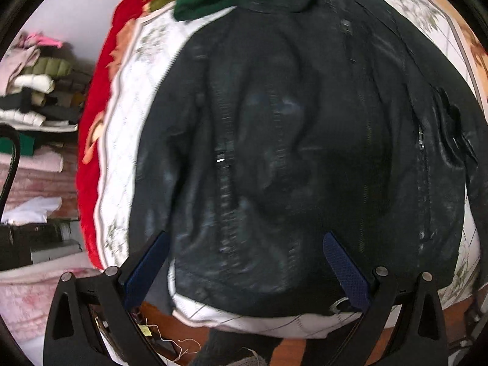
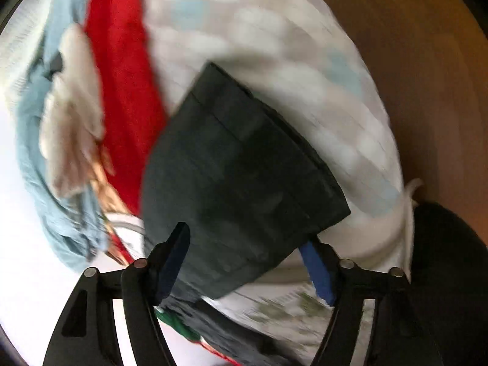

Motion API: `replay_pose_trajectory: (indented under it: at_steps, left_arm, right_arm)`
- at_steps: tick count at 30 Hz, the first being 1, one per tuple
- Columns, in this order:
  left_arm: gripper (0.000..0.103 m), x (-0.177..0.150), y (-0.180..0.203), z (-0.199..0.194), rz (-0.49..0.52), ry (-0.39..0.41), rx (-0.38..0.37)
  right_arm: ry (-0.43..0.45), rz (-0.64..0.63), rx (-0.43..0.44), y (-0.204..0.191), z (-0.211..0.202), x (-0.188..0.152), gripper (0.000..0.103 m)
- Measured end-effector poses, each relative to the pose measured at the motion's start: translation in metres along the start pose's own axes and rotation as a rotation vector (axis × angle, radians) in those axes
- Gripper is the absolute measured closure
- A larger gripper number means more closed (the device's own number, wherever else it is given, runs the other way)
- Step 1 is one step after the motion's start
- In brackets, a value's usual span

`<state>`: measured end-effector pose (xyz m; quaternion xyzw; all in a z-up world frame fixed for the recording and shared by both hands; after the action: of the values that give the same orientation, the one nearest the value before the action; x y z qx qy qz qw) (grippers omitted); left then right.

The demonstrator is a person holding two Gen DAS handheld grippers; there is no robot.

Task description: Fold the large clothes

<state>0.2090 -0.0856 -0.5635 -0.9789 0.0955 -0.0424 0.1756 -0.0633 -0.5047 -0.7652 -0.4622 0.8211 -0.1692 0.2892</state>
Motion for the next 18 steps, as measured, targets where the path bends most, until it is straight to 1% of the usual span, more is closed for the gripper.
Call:
replay_pose_trajectory:
  at_steps: [1, 3, 4, 5, 6, 7, 8, 9, 10, 11, 12, 13, 14, 16, 18]
  left_arm:
    - [0.000, 0.002, 0.007, 0.001, 0.012, 0.001, -0.003]
    - [0.000, 0.007, 0.020, 0.003, 0.041, 0.008, -0.015]
    - [0.000, 0.008, 0.026, 0.005, 0.053, 0.011, -0.025]
    - [0.000, 0.009, 0.032, 0.006, 0.062, 0.012, -0.029]
    - [0.000, 0.010, 0.037, 0.009, 0.081, 0.015, -0.032]
    - [0.000, 0.012, 0.042, 0.011, 0.091, 0.016, -0.029]
    - [0.000, 0.013, 0.044, 0.012, 0.098, 0.017, -0.028]
    - [0.000, 0.015, 0.044, 0.013, 0.095, 0.020, -0.032]
    - [0.000, 0.018, 0.044, 0.014, 0.089, 0.025, -0.037]
    - [0.000, 0.021, 0.041, 0.015, 0.081, 0.032, -0.041]
    - [0.000, 0.023, 0.039, 0.015, 0.076, 0.039, -0.042]
    - [0.000, 0.026, 0.035, 0.015, 0.070, 0.043, -0.043]
    - [0.000, 0.028, 0.034, 0.016, 0.065, 0.047, -0.045]
    - [0.000, 0.034, 0.024, 0.018, 0.046, 0.054, -0.049]
    - [0.000, 0.036, 0.013, 0.018, 0.022, 0.058, -0.054]
  right_arm:
    - [0.033, -0.013, 0.031, -0.011, -0.003, 0.004, 0.051]
    - [0.061, -0.038, 0.065, -0.031, -0.007, 0.008, 0.052]
    - [0.062, -0.060, 0.063, -0.039, -0.003, 0.009, 0.052]
    - [0.051, -0.078, 0.026, -0.039, 0.006, 0.010, 0.049]
    - [0.031, -0.082, -0.011, -0.035, 0.017, 0.011, 0.039]
    - [0.003, -0.068, -0.032, -0.029, 0.031, 0.012, 0.038]
    - [0.015, -0.040, -0.012, -0.025, 0.040, 0.013, 0.036]
    - [0.054, -0.023, 0.005, -0.028, 0.041, 0.015, 0.037]
    - [0.073, -0.022, -0.003, -0.029, 0.039, 0.014, 0.056]
    - [0.112, -0.029, 0.012, -0.038, 0.035, 0.013, 0.076]
    - [0.138, -0.036, 0.019, -0.047, 0.029, 0.014, 0.085]
    - [0.173, -0.034, 0.028, -0.057, 0.022, 0.011, 0.090]
    - [0.190, -0.035, 0.040, -0.066, 0.016, 0.009, 0.091]
    - [0.222, -0.077, 0.044, -0.091, 0.004, 0.002, 0.099]
    - [0.243, -0.155, 0.044, -0.124, -0.013, -0.007, 0.100]
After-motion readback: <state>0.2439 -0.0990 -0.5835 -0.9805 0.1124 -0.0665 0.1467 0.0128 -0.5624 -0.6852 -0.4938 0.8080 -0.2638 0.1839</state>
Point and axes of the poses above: each gripper's, at about its wrist camera, not at the fingertips, and z roughly the way its jaws point, y to its right, x to its top, the point moved 9 cm from there along z, roughly the way its jaws point, and after that the axes turned 2 degrees about y, right-handed, at the moved point
